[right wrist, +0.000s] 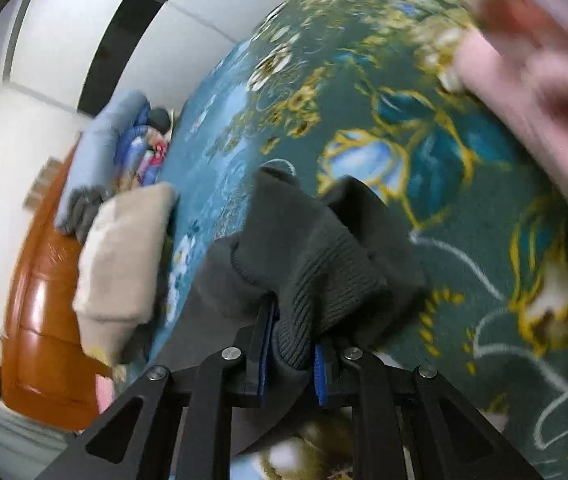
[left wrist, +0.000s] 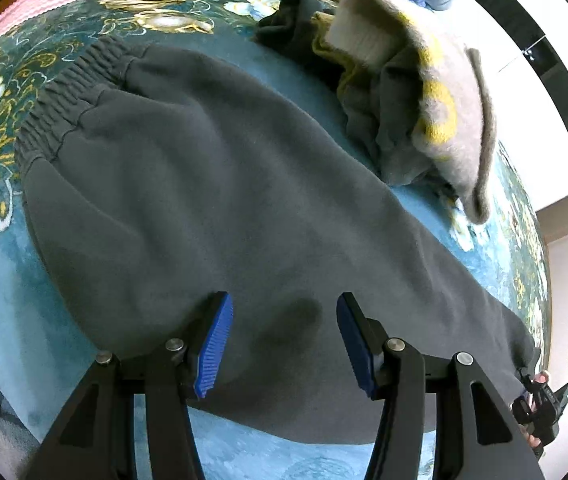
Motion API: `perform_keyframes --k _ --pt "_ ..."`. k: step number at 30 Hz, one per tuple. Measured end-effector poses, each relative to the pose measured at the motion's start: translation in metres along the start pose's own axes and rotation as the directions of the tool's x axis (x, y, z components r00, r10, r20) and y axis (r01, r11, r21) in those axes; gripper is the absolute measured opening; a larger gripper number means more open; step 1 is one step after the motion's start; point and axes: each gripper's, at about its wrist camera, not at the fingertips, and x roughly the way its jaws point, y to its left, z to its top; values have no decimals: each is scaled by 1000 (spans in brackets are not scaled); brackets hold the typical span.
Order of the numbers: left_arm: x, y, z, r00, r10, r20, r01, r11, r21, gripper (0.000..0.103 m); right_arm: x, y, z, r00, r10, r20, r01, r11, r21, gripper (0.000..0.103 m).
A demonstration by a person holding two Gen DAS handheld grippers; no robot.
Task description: Fold clothes
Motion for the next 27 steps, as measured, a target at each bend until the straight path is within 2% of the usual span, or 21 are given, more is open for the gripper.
perform_keyframes --k 7,9,10,11,14,19,22,27 --pt "8 4 -2 1000 5 -1 -5 1000 -18 55 -3 10 -4 1000 -22 -12 22 998 -51 23" --pt "8 4 -3 1000 2 5 -2 1000 -5 55 -15 15 -8 1000 -14 -9 13 996 -83 39" --pt "9 5 -4 1000 -1 5 1 1000 -3 55 -21 17 -10 1000 -9 -7 9 995 -100 54" --pt "9 5 -4 1000 -6 5 6 1000 -5 55 -28 19 -12 1000 -4 -6 4 993 -117 59" --pt "11 9 -4 1000 -23 4 23 999 -32 55 -41 13 -20 1000 -4 10 6 991 -130 66" --pt "9 12 -5 999 -33 10 34 999 -40 55 -27 -6 -20 1000 -15 -5 15 998 -57 73" --pt "5 16 -6 999 -46 15 46 998 -36 55 -22 -13 -10 999 -14 47 14 1000 -11 77" --pt "-1 20 -6 998 -53 20 54 998 -37 55 -15 -20 5 993 -11 118 9 1000 20 78"
